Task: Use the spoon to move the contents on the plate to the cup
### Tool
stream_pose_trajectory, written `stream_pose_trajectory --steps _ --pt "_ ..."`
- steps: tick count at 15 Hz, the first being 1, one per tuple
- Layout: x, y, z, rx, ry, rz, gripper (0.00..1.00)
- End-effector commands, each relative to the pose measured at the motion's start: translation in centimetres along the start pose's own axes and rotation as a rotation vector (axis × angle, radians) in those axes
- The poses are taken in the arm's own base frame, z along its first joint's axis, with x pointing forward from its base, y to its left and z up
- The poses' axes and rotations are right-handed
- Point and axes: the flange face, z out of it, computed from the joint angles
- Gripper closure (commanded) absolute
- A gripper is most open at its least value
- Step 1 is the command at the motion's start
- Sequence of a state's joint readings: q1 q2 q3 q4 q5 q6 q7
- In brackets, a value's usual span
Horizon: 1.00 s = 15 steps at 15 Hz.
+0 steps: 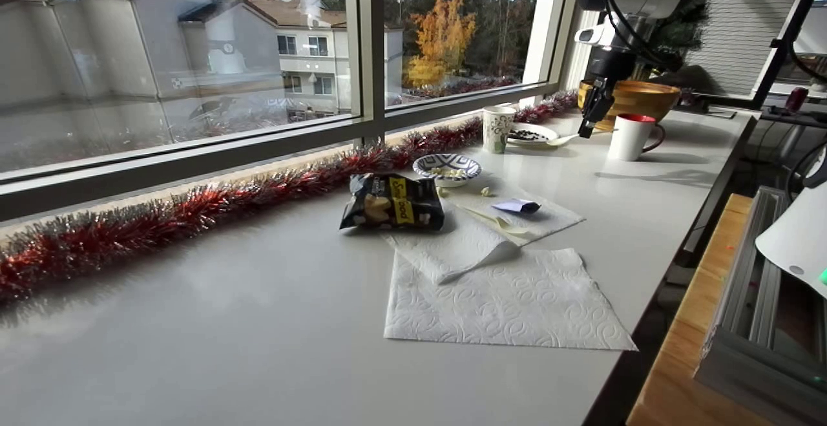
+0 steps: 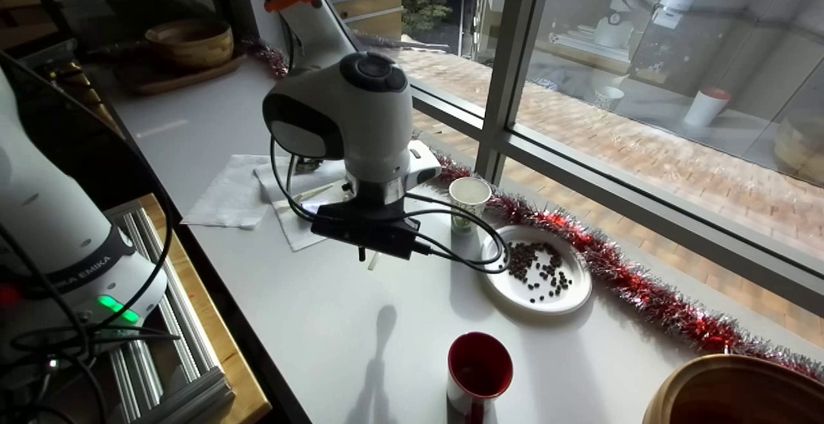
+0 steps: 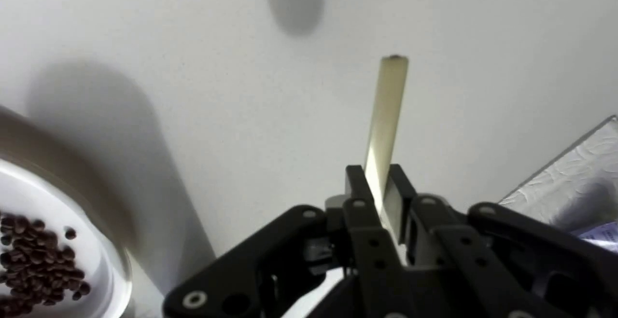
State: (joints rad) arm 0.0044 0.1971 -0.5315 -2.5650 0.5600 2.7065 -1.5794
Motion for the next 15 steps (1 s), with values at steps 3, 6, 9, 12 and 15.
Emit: stream_pose_trajectory --steps 3,6,9,12,15 --pt "-0.9 4.2 -5.8 -0.109 -0.028 0.263 0.96" --pt "-1.0 4.7 -5.3 -0.123 -0.034 0.245 0.86" --pt "-1.1 4.5 -4.9 -0.116 -0.045 0.241 0.86" --pt "-0.4 5.4 -4.6 -0.144 -0.049 0.281 0.97" --pt "2.2 8.7 -4.8 -0.228 -0.065 0.372 0.97"
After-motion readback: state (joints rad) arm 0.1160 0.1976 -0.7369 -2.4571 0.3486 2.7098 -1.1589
